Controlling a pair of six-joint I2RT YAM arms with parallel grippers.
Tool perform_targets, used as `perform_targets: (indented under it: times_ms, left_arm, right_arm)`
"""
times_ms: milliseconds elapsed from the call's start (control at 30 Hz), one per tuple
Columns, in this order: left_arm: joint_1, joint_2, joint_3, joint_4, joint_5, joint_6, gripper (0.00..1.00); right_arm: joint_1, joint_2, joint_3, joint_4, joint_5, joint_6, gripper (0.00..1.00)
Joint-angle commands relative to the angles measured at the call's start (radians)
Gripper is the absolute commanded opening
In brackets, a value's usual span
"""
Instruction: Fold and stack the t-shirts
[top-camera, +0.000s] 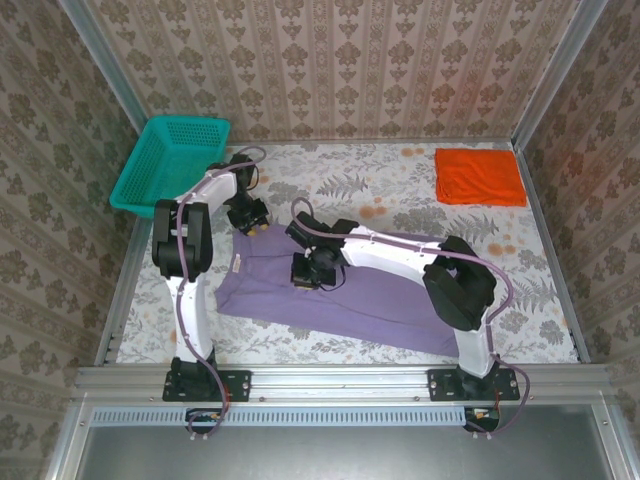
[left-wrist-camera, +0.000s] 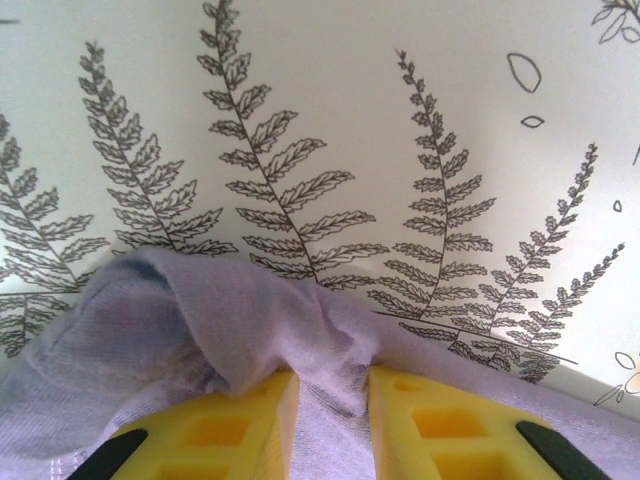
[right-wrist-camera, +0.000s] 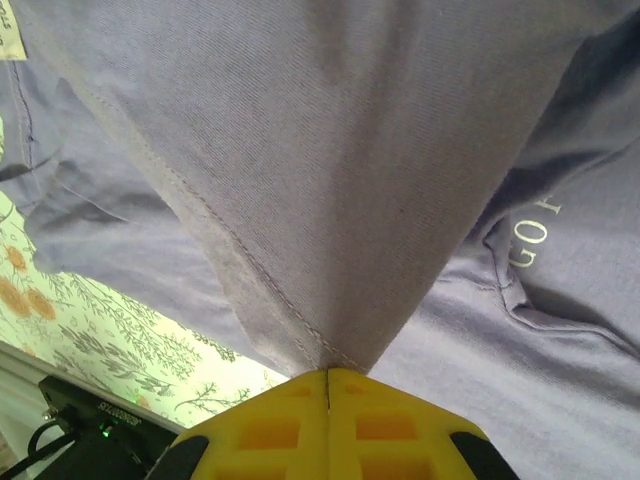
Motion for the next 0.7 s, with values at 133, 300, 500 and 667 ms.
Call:
perform_targets:
  times_ms: [133,300,500,667]
  left_arm:
    - [0.018,0.031,0.016,-0.017,-0.035,0.023,0.28]
    - [0.018,0.036,0.035,-0.026,-0.038,0.036,0.28]
    - [0.018,0.065,0.079,-0.047,-0.03,0.053,0.33]
    - [0.016,0.073,0.14,-0.075,-0.018,0.067,0.4]
  right_arm:
    - [-0.014,-0.037,-0.089,0.0,-0.055,-0.026,0.0]
    - [-0.023,-0.05,-0.136,-0.005,-0.06,-0.042,0.0]
    - [-0.051,-0.08,-0.191,0.0,-0.078,-0.036,0.08]
    - [-0.111,-0.179,-0.218,0.015,-0.063,-0.04,0.42]
